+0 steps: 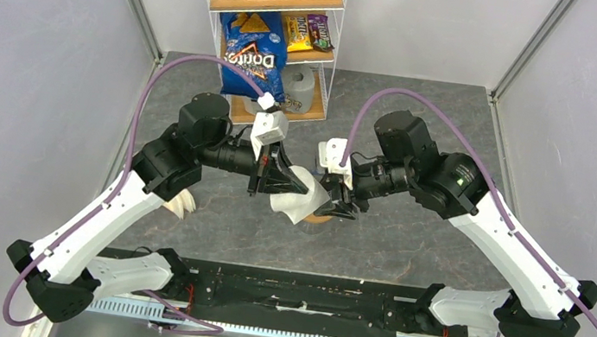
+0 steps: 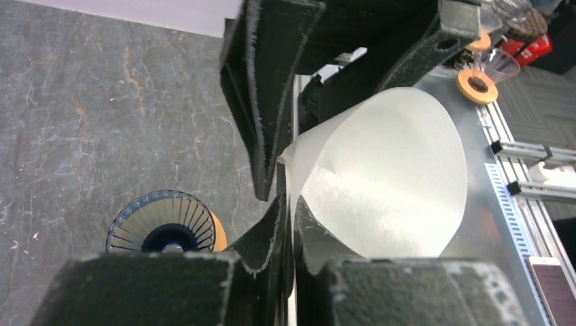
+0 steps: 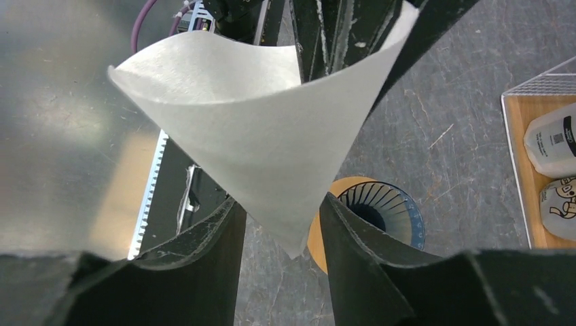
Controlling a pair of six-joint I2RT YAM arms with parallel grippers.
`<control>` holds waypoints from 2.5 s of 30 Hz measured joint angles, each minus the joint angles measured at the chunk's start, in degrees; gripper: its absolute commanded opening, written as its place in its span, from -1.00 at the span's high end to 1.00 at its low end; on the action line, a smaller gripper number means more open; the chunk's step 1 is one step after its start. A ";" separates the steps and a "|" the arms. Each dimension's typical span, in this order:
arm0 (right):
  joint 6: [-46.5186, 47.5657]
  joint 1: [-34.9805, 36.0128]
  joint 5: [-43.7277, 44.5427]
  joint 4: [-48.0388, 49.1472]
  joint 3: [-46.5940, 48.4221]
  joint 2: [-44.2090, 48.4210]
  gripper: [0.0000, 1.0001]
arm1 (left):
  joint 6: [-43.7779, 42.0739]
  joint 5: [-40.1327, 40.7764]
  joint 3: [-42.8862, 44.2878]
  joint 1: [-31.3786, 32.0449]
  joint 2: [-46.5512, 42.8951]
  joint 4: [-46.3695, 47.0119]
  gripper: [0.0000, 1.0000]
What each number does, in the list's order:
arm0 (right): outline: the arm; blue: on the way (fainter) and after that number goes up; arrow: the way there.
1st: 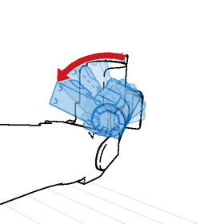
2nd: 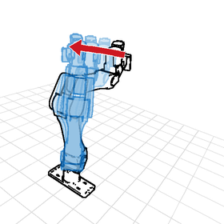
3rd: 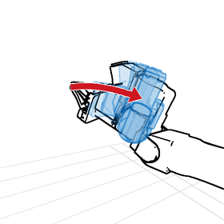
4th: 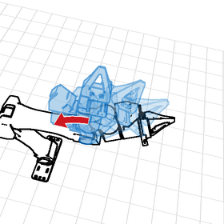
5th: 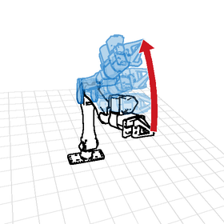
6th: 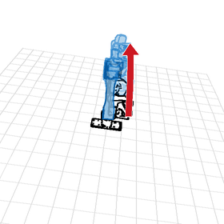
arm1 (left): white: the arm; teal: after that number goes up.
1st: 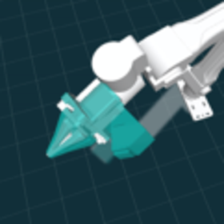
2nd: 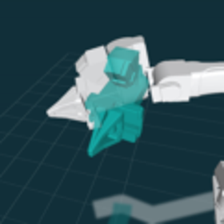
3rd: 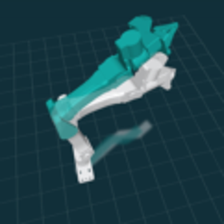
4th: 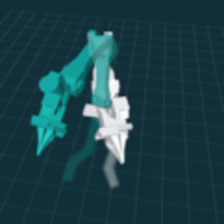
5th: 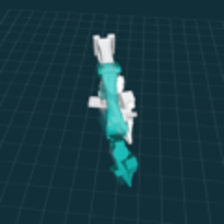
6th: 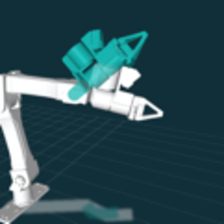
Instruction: Place the coffee filter in the dripper
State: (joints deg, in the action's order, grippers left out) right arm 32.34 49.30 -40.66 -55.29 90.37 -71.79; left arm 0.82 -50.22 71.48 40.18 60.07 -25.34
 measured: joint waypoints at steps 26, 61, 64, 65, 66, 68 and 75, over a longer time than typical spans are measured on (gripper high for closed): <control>-3.72 0.00 0.50 -1.36 1.60 0.04 0.64 | -6.16 -3.48 0.46 0.02 1.49 -4.87 0.95; -6.47 -0.02 4.48 1.79 -1.97 2.62 1.00 | 2.89 -2.43 -2.84 -1.29 -1.75 7.08 0.96; -6.78 -0.02 4.48 1.92 -2.03 2.62 1.00 | 3.34 -2.43 -3.32 -1.57 -1.75 7.45 0.95; -6.82 -0.04 4.48 1.99 -2.14 2.62 0.92 | 3.45 -2.40 -3.39 -1.62 -1.75 7.50 0.96; -6.84 -0.02 4.48 2.05 -2.23 2.62 0.47 | 3.50 -2.40 -3.41 -1.62 -1.77 7.52 0.96; -7.19 -0.02 4.50 2.08 -2.36 2.62 -0.10 | 3.67 -2.32 -3.41 -1.66 -1.77 7.52 0.96; -8.50 -0.66 7.39 2.32 -3.37 3.50 -0.68 | 3.65 3.50 -0.55 -1.86 0.13 1.25 0.96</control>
State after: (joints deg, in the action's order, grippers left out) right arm 23.83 48.64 -33.28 -52.97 87.00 -68.29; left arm 4.47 -46.72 70.94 38.33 60.20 -24.10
